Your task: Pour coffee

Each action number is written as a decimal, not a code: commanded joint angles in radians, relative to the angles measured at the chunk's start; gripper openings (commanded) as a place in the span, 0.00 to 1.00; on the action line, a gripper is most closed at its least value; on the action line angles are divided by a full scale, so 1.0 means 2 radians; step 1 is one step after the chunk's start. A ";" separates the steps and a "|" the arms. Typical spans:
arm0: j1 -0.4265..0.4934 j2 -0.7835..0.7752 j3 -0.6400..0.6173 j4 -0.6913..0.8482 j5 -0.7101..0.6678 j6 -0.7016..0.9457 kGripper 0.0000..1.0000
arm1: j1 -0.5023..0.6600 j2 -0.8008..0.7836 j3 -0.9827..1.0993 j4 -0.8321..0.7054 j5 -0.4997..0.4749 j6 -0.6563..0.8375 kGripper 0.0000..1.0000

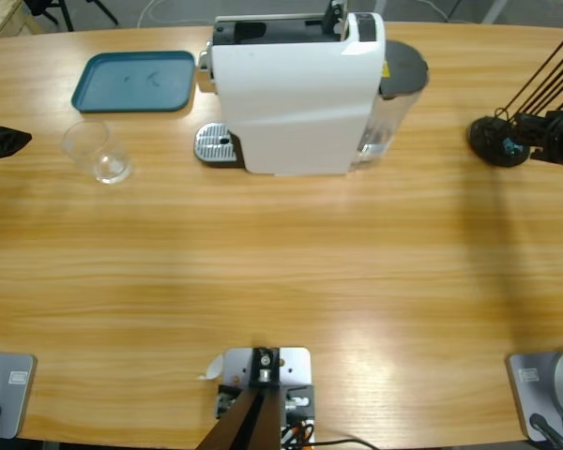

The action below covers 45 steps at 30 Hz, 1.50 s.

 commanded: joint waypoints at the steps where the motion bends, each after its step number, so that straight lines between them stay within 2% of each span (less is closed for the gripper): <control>1: 0.001 0.000 0.017 -0.007 -0.008 0.007 0.94 | 0.006 0.016 0.015 -0.005 -0.009 0.008 0.00; 12: 0.001 0.000 0.018 -0.009 -0.008 0.006 0.94 | 0.011 0.025 0.015 -0.001 -0.039 0.015 0.00; 22: 0.001 0.000 0.019 -0.011 -0.008 0.006 0.94 | 0.036 -0.006 0.016 0.002 -0.063 0.012 0.00; 25: 0.001 0.000 0.019 -0.012 -0.008 0.006 0.94 | 0.045 -0.046 0.010 0.037 -0.065 0.010 0.00; 31: 0.001 0.000 0.020 -0.013 -0.008 0.006 0.94 | 0.056 -0.134 -0.039 0.162 -0.068 0.005 0.00; 33: 0.001 0.000 0.021 -0.013 -0.008 0.007 0.94 | 0.056 -0.149 -0.050 0.178 -0.065 0.004 0.00; 35: 0.001 0.000 0.021 -0.014 -0.010 0.006 0.94 | 0.056 -0.166 -0.051 0.165 -0.036 0.004 0.00; 36: 0.001 0.000 0.021 -0.014 -0.010 0.006 0.94 | 0.056 -0.169 -0.047 0.157 -0.034 0.004 0.28; 37: 0.001 0.000 0.021 -0.014 -0.010 0.006 0.95 | 0.056 -0.167 -0.044 0.152 -0.034 0.007 0.73; 38: 0.001 -0.001 0.021 -0.015 -0.010 0.006 0.96 | 0.056 -0.164 -0.034 0.144 -0.033 0.008 0.91; 39: 0.001 -0.002 0.022 -0.016 -0.010 0.006 0.96 | 0.056 -0.161 -0.016 0.128 -0.033 0.008 1.00; 45: 0.001 -0.001 0.023 -0.022 -0.013 0.006 0.97 | 0.056 -0.101 0.001 0.106 -0.037 0.013 1.00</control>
